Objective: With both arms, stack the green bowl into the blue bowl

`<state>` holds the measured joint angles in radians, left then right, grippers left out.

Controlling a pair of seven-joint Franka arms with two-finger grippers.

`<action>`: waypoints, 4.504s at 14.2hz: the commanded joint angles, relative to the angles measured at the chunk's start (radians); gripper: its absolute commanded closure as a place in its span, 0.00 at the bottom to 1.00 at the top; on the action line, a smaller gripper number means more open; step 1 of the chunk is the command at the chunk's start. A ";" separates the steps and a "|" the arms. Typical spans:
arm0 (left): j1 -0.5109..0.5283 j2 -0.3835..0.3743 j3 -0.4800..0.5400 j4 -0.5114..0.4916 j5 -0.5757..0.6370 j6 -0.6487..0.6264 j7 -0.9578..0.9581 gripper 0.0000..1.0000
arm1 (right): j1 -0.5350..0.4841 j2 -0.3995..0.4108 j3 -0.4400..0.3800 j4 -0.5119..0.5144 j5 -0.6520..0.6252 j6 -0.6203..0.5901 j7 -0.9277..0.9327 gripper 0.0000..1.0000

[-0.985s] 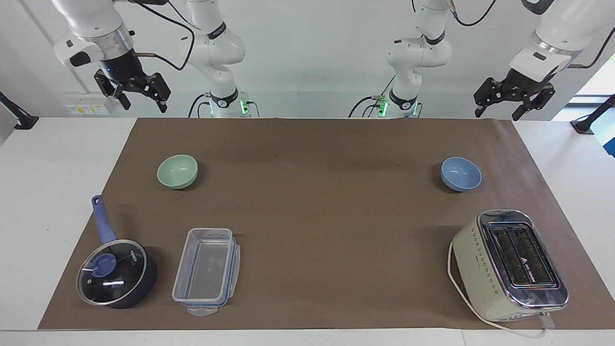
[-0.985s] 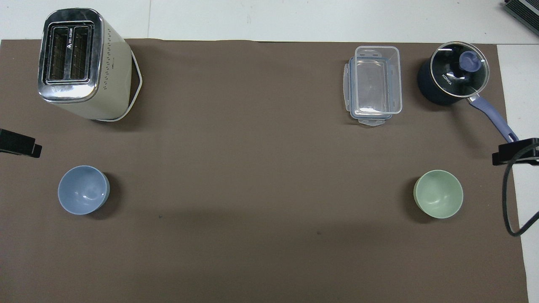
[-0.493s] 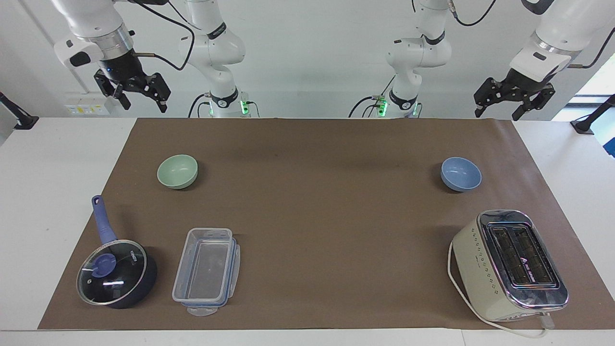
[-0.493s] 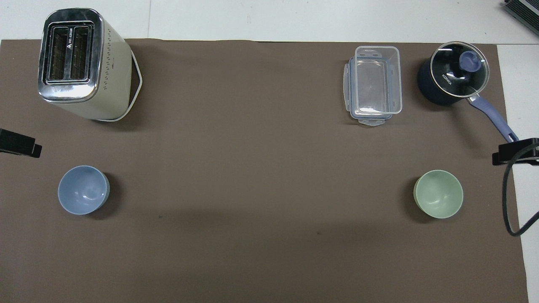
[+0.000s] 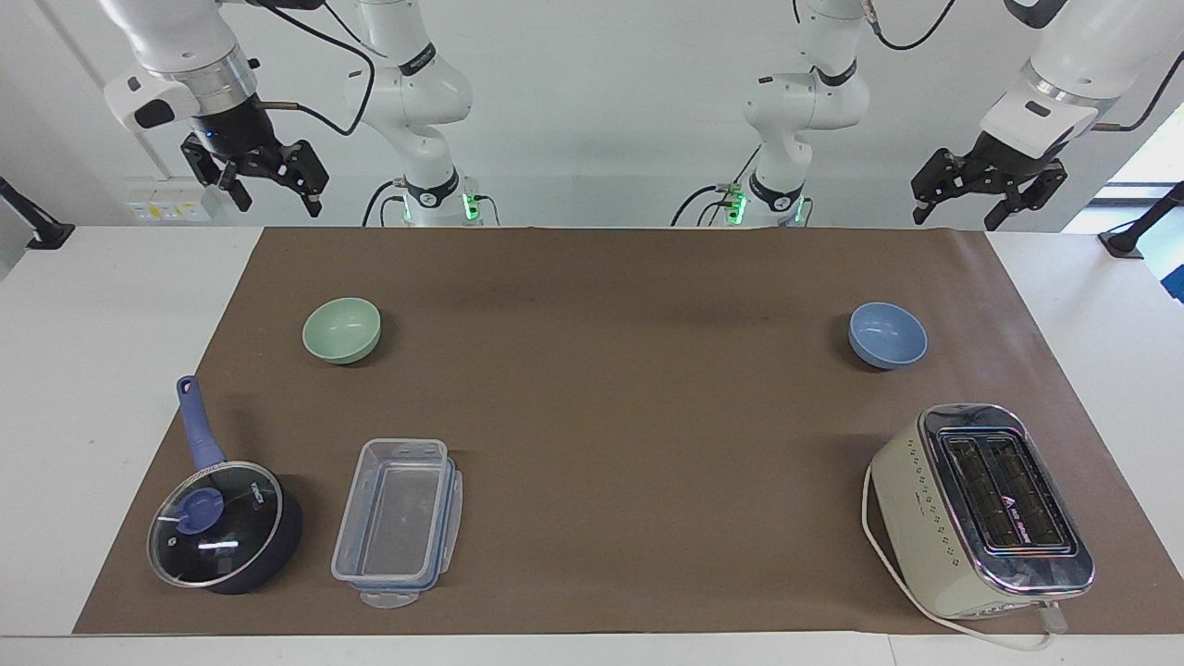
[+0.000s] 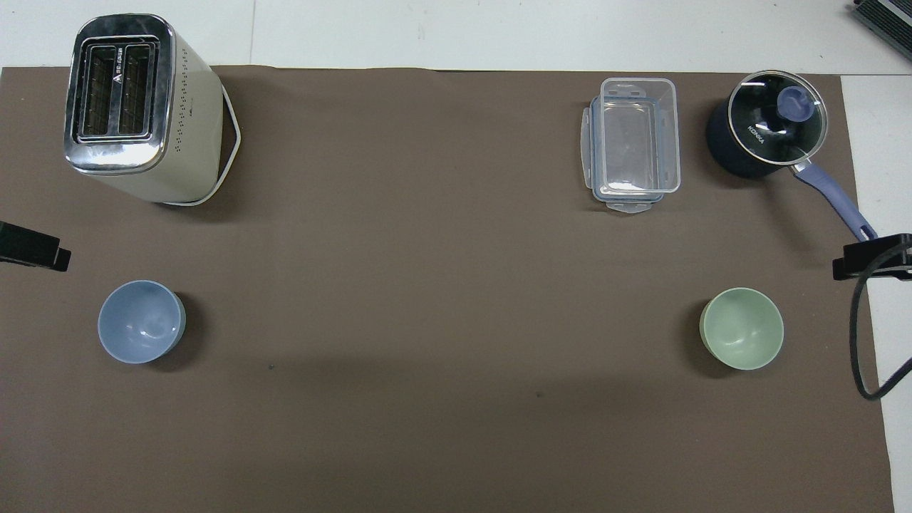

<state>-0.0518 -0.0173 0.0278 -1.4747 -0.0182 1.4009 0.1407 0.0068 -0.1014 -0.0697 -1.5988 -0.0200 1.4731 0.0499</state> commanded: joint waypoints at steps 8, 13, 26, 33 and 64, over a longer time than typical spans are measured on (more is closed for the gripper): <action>0.024 -0.033 0.000 -0.038 0.009 0.000 0.002 0.00 | -0.007 -0.018 0.004 -0.023 0.011 0.018 -0.013 0.00; 0.065 -0.041 0.001 -0.065 0.003 0.013 0.072 0.00 | -0.007 -0.018 0.004 -0.023 0.011 0.018 -0.013 0.00; 0.270 -0.096 0.001 -0.453 -0.040 0.374 0.361 0.00 | -0.007 -0.018 0.004 -0.023 0.011 0.018 -0.015 0.00; 0.339 -0.089 0.000 -0.696 -0.114 0.598 0.480 0.00 | -0.007 -0.018 0.004 -0.023 0.011 0.018 -0.013 0.00; 0.357 -0.012 -0.003 -0.862 -0.370 0.830 0.593 1.00 | -0.007 -0.018 0.004 -0.023 0.011 0.018 -0.015 0.00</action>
<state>0.3207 0.0088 0.0278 -2.3329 -0.3640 2.2388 0.7179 0.0069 -0.1014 -0.0697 -1.5988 -0.0200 1.4731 0.0499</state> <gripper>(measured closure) 0.960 0.000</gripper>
